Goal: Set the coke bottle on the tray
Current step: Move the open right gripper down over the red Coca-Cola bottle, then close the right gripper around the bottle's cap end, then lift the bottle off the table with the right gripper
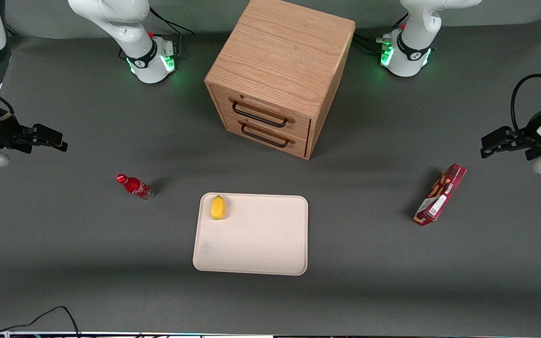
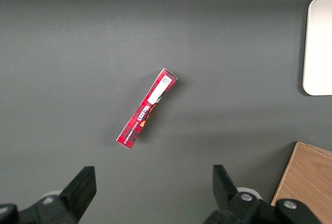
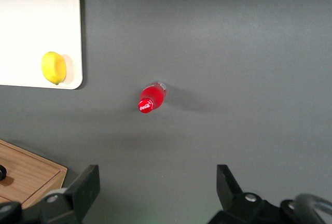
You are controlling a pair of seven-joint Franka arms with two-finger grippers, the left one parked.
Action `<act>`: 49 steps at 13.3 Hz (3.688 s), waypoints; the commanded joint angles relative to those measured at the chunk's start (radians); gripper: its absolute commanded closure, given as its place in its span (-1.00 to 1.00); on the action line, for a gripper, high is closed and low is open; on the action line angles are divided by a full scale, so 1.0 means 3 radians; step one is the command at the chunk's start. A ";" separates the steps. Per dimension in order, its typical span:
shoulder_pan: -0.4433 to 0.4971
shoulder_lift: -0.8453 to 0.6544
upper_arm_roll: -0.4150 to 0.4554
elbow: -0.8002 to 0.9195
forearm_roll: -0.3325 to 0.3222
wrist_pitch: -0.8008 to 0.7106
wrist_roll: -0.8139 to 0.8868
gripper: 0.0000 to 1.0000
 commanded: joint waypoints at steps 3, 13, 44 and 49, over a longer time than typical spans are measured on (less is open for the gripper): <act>-0.0035 0.0080 0.0064 0.0202 -0.0008 -0.0158 -0.0008 -1.00; -0.0055 -0.0329 0.0325 -0.1310 -0.0079 0.1047 0.0136 -1.00; -0.0111 -0.0177 0.0325 0.0097 -0.0135 -0.0304 0.0181 1.00; 0.0036 0.0810 0.0371 0.1515 -0.0401 -0.0986 0.0467 1.00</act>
